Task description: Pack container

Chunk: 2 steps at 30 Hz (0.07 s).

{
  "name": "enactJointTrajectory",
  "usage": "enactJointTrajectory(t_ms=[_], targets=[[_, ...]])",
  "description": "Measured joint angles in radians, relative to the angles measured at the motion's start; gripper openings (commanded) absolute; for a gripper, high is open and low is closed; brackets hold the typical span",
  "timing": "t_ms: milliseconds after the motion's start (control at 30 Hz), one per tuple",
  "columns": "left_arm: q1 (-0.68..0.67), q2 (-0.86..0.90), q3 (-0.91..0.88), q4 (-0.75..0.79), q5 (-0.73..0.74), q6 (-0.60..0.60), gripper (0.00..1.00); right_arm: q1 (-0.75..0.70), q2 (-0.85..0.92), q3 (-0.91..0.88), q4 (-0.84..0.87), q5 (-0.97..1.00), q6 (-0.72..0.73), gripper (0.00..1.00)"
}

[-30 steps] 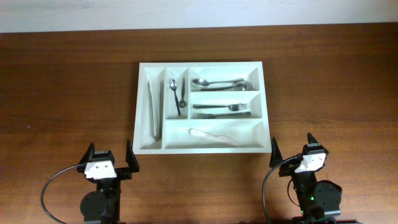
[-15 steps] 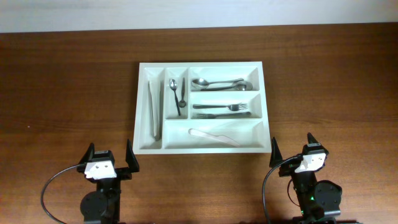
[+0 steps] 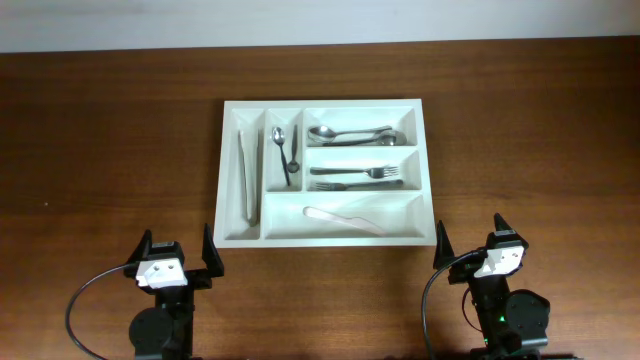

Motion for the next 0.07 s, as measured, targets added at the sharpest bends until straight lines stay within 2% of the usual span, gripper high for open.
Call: enactJointTrajectory(t_ms=[67], targets=[[0.000,0.000,0.000,0.000,0.000,0.000,0.99,0.000,0.000,0.000,0.000,0.000,0.000,0.99]])
